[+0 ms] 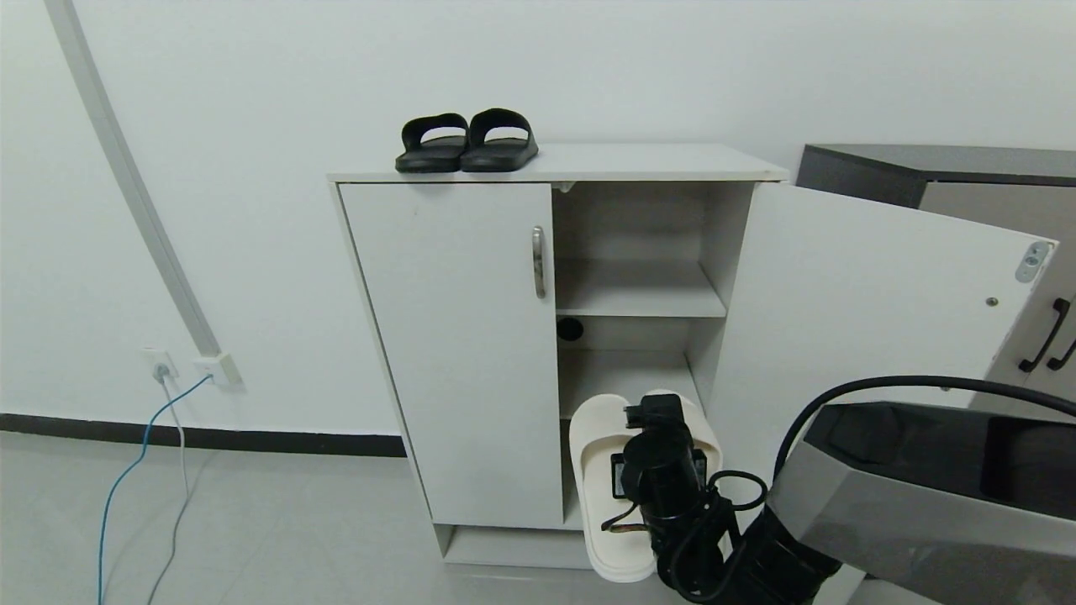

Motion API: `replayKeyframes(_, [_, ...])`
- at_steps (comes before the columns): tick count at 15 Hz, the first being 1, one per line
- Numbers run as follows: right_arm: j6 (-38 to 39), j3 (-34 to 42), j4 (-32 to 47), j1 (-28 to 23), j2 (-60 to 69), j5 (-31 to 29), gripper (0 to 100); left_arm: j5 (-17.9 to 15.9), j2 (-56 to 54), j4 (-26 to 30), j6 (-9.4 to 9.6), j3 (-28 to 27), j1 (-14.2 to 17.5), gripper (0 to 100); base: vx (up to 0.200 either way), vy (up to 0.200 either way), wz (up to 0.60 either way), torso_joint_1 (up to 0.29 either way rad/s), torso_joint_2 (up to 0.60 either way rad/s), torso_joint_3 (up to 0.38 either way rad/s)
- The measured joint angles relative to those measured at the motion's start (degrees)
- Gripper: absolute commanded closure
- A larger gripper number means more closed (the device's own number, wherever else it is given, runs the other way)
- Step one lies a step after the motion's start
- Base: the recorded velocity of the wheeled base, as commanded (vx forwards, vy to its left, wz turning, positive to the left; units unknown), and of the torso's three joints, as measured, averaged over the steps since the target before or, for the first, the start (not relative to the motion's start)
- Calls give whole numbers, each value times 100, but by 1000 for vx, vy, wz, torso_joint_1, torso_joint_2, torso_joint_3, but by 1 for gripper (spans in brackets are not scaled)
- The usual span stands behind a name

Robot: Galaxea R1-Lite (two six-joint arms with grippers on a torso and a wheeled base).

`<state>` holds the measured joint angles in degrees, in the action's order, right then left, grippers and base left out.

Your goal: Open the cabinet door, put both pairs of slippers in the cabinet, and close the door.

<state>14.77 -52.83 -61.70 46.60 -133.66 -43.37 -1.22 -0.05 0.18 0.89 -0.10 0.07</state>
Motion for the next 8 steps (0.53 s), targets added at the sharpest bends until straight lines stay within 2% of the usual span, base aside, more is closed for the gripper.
replayKeyframes(3, [0,-66,1,-30,-102,-4,100,0,0,0,-2,0,0,100,0,0,0,0,0,0])
replayKeyframes(8, [6,-102,1,-80,-179,-4,100,-1,0,0,0,0,0,100,0,0,0,2,3,-160])
